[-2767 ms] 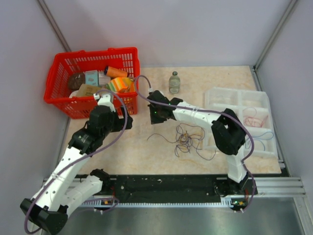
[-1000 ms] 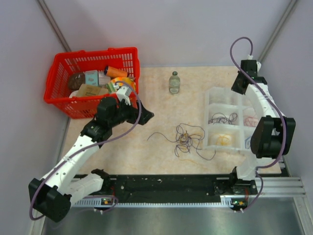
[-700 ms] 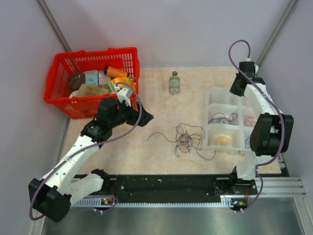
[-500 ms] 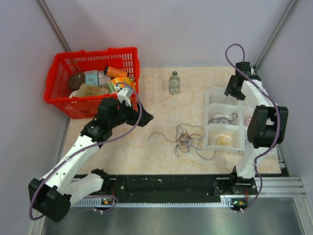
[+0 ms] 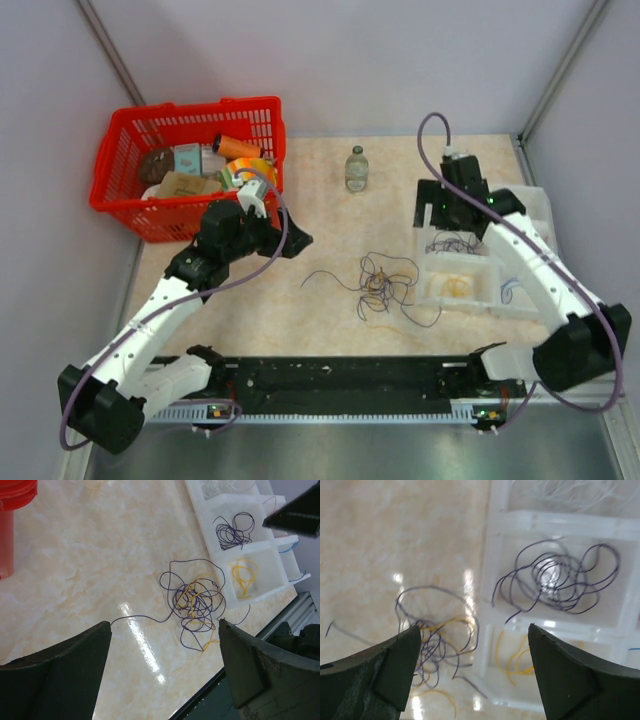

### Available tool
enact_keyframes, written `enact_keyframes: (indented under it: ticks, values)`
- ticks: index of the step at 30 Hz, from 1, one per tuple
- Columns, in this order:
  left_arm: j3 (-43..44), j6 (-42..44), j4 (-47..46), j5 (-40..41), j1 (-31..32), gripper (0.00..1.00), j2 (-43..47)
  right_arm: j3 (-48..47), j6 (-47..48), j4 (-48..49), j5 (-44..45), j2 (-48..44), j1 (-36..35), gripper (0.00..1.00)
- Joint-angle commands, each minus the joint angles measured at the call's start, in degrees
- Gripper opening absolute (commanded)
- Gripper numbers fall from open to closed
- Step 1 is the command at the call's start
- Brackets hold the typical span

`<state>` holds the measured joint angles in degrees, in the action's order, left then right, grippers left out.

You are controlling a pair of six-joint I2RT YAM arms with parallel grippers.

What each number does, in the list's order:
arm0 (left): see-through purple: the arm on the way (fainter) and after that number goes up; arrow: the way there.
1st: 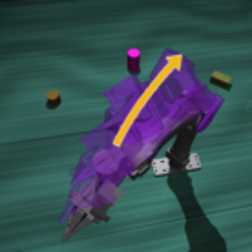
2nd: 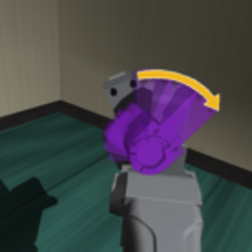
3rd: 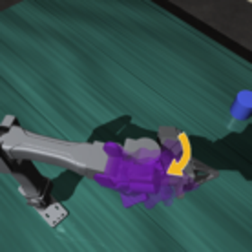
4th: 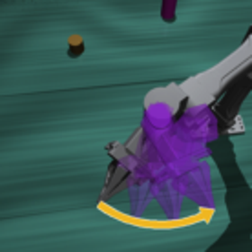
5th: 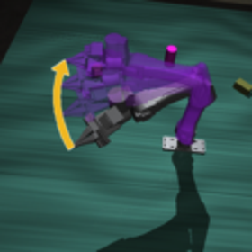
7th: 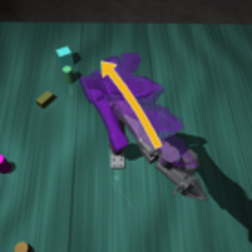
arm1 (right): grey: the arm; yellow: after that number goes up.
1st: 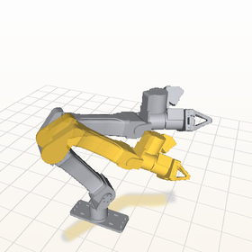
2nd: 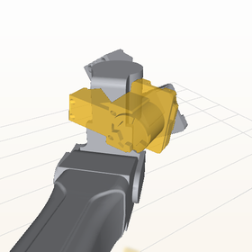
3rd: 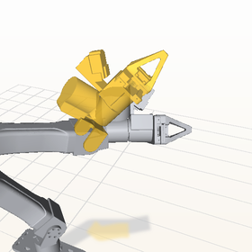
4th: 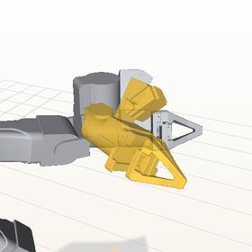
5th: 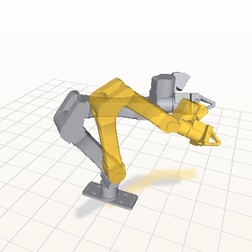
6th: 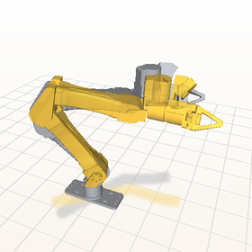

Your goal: Untangle the cables

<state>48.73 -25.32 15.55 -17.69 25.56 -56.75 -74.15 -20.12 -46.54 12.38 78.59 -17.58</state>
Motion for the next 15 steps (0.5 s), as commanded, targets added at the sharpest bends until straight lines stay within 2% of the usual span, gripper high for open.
enact_keyframes:
  ticks: [1, 2, 4, 5, 6, 10, 15]
  values:
    - [-1.26, -3.5, -2.1, -1.73, 0.54, 0.91, 0.76, 11.37, -5.71, 3.54, -12.0, -7.73, -4.03, 0.84]
    - [-1.53, -3.94, -2.28, -1.99, 0.72, 0.9, 0.77, 14.01, -6.68, 5.57, -15.95, -8.44, -4.73, 0.78]
    - [-1.62, -4.47, -2.37, -2.26, 1.24, 0.88, 0.33, 17.1, -9.13, 7.34, -19.58, -8.98, -4.83, 0.57]
    - [-1.53, -4.73, -2.19, -2.34, 1.59, 0.88, 0.33, 17.98, -9.32, 8.39, -21.42, -8.72, -5.09, 0.5]
    - [-1.45, -5.09, -2.1, -2.35, 1.94, 0.87, 0.24, 19.64, -8.28, 10.4, -24.83, -8.54, -5.61, 0.48]
    - [-1.88, -6.14, -2.37, -1.91, 3.35, 0.87, 0.41, 22.2, -7.65, 13.05, -26.1, -7.4, -10.18, 0.55]
    - [-2.15, -6.23, -2.1, -1.38, 4.58, 0.86, 0.76, 28.43, -15.82, 21.03, -26.89, -9.5, -12.46, 0.53]
